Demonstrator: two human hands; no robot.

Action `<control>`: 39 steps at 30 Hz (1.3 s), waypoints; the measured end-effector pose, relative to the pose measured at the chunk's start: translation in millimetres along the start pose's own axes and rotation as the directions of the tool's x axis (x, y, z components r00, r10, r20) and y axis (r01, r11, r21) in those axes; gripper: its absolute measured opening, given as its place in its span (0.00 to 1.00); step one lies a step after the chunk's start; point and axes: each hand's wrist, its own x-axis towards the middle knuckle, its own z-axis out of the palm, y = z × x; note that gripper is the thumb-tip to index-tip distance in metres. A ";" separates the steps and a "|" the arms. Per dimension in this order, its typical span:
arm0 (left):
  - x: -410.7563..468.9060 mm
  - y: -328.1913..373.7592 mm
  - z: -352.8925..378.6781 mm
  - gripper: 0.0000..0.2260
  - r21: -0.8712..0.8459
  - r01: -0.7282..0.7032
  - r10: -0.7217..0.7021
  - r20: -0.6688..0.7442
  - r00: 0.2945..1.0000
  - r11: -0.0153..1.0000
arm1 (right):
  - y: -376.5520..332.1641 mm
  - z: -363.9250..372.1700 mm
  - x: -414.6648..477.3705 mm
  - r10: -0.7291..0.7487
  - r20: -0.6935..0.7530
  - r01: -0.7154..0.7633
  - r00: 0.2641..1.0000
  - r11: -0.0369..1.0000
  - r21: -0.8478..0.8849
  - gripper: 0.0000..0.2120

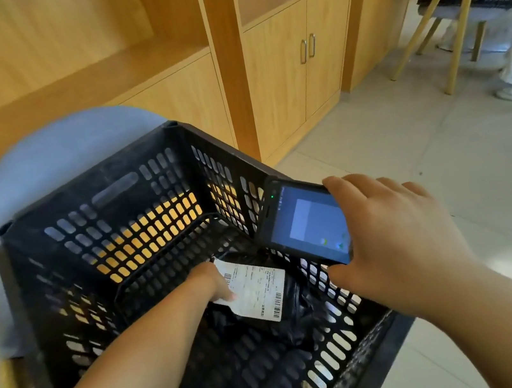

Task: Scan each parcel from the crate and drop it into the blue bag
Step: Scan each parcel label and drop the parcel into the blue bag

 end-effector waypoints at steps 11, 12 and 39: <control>-69.2 -10.3 -42.5 0.11 -0.279 -0.184 0.093 -0.310 0.946 0.943 | -3.4 -37.2 -43.1 0.028 -0.077 -0.023 0.997 0.998 0.067 0.30; -80.4 -14.3 -45.6 0.09 -0.317 -0.211 0.095 -0.346 0.934 0.925 | -4.8 -41.5 -49.2 0.028 -0.085 -0.021 0.996 0.996 0.081 0.30; -342.2 -185.0 4.1 0.02 -0.735 -0.678 -0.208 -0.660 0.722 -0.021 | -88.2 -109.2 -173.7 -0.144 -0.094 0.163 0.985 0.958 0.237 0.34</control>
